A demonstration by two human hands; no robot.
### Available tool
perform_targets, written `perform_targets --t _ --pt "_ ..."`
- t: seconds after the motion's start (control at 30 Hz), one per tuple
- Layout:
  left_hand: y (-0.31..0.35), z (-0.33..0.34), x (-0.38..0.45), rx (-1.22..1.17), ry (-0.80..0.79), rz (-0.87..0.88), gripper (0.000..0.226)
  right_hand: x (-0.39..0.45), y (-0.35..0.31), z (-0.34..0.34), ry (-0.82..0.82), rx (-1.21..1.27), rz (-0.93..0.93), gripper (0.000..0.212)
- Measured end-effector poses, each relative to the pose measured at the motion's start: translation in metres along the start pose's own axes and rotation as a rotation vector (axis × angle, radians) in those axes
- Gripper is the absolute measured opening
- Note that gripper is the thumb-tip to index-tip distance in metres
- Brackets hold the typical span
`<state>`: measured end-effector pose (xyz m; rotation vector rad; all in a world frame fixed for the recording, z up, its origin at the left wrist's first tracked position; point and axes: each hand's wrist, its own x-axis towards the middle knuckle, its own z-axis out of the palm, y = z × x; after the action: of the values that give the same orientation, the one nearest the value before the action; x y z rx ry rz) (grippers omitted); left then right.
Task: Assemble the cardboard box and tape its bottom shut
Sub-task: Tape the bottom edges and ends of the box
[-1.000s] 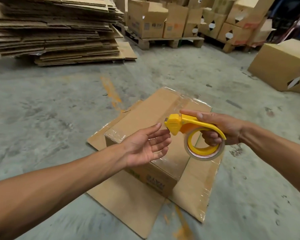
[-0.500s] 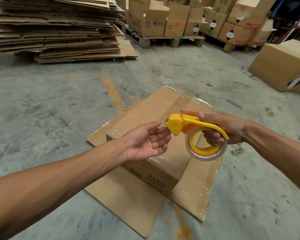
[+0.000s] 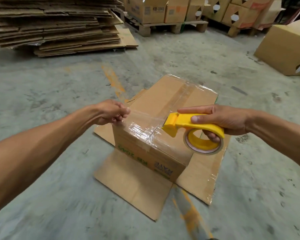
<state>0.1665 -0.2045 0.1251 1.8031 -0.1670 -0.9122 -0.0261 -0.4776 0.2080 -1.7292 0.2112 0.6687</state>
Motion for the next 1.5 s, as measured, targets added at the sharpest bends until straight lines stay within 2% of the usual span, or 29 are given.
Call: perform_targets --t 0.13,0.3,0.53,0.7,0.8,1.03,1.07,1.13,1.17,1.2,1.27,1.33,1.37,1.43,1.5 --pt "-0.018 -0.029 0.013 0.071 0.056 -0.031 0.014 0.022 -0.002 0.021 0.042 -0.148 -0.044 0.053" --pt "-0.038 -0.049 0.024 0.183 0.172 0.072 0.009 0.053 -0.007 0.041 0.146 -0.249 -0.088 0.046" --pt "-0.059 -0.056 0.030 0.106 0.255 0.133 0.014 0.075 -0.010 0.052 0.146 -0.286 -0.122 0.046" --pt "-0.064 -0.056 0.037 0.102 0.210 0.095 0.011 0.079 -0.006 0.051 0.122 -0.302 -0.117 0.046" --pt "-0.067 -0.057 0.040 0.109 0.179 0.034 0.011 0.083 -0.001 0.051 0.121 -0.314 -0.119 0.051" --pt "-0.077 -0.044 0.036 0.123 0.084 -0.119 0.010 0.090 0.007 0.055 0.127 -0.378 -0.116 0.046" --pt "-0.080 -0.046 0.034 0.186 0.074 -0.154 0.016 0.090 0.008 0.055 0.130 -0.385 -0.114 0.046" --pt "-0.093 -0.058 0.034 0.285 0.114 -0.212 0.055 0.089 0.008 0.054 0.139 -0.392 -0.109 0.046" --pt "-0.100 -0.063 0.035 0.317 0.183 -0.187 0.066 0.087 0.008 0.054 0.141 -0.385 -0.103 0.047" --pt "-0.105 -0.065 0.036 0.326 0.275 -0.106 0.065 0.086 0.008 0.053 0.139 -0.377 -0.098 0.047" --pt "-0.108 -0.064 0.033 0.345 0.458 0.162 0.055 0.085 0.008 0.053 0.135 -0.375 -0.096 0.049" --pt "-0.097 -0.049 0.023 0.465 0.497 0.491 0.051 0.087 0.009 0.052 0.141 -0.377 -0.099 0.047" --pt "-0.089 -0.039 0.017 0.568 0.436 0.640 0.051 0.088 0.009 0.052 0.142 -0.374 -0.099 0.047" --pt "-0.077 -0.017 0.011 0.843 0.208 0.840 0.056 0.090 0.009 0.051 0.142 -0.370 -0.093 0.047" --pt "-0.075 0.001 0.015 1.080 0.011 0.876 0.063 0.091 0.008 0.049 0.135 -0.364 -0.078 0.049"
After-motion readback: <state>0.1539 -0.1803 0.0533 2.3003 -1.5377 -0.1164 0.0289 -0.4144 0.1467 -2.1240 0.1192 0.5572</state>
